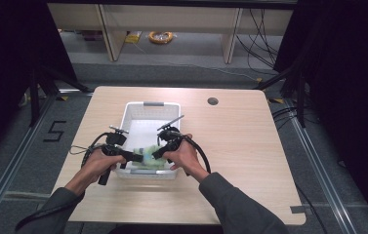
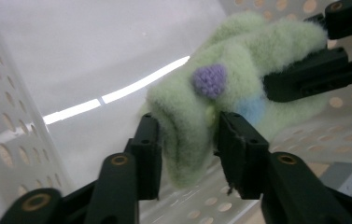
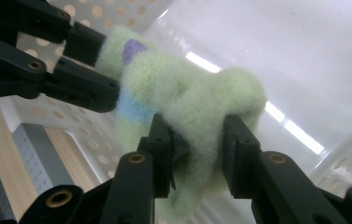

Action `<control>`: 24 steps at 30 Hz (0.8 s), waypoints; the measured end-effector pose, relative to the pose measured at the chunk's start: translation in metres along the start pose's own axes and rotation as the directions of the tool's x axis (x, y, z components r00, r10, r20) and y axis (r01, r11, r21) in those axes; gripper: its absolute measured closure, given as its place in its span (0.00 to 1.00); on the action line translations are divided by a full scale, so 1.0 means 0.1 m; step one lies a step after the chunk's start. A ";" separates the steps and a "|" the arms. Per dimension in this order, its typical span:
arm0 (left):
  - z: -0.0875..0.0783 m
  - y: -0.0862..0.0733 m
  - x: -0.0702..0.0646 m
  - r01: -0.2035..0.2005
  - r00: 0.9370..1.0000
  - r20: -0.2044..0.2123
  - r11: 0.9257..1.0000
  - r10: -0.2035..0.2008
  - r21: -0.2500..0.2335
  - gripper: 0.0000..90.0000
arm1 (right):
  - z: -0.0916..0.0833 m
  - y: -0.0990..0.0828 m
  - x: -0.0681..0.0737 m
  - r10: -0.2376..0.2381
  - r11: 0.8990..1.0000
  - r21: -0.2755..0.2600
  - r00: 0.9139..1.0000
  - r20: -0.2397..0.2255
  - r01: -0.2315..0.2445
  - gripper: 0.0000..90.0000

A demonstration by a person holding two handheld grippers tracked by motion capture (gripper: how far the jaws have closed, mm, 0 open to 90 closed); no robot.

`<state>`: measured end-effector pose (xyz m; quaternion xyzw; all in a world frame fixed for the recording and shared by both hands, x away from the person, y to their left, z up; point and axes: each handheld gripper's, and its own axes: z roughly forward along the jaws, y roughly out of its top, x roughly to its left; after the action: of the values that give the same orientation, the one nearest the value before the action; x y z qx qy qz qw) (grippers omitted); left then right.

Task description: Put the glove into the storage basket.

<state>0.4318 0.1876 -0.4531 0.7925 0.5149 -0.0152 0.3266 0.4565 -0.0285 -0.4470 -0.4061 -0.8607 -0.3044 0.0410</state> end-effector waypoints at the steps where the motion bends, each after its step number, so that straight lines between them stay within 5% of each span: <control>1: -0.01 0.01 0.00 0.000 1.000 0.001 1.000 0.000 -0.008 0.59 | 0.00 0.00 0.00 0.010 1.000 0.006 1.000 0.011 -0.010 0.75; 8: -0.12 0.08 -0.01 0.029 0.999 -0.022 0.998 -0.030 -0.064 0.47 | 0.00 0.00 -0.03 0.009 1.000 0.014 1.000 0.024 -0.009 0.65; 11: -0.16 0.08 -0.04 0.035 0.999 -0.024 0.995 -0.037 -0.090 0.44 | -0.02 0.01 -0.03 -0.002 1.000 0.005 0.998 0.067 0.002 0.59; 15: -0.19 0.07 -0.08 0.023 0.999 -0.031 0.995 -0.026 -0.099 0.40 | -0.07 0.02 -0.04 -0.003 1.000 0.006 0.999 0.050 0.002 0.49; 24: -0.23 0.01 -0.13 0.034 0.999 -0.018 0.992 -0.036 -0.124 0.33 | -0.28 0.06 -0.08 -0.014 0.998 -0.060 0.999 0.045 0.016 0.44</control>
<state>0.4192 0.1891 -0.4302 0.7618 0.5319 0.0189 0.3695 0.4610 -0.0463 -0.4239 -0.4074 -0.8548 -0.3212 0.0071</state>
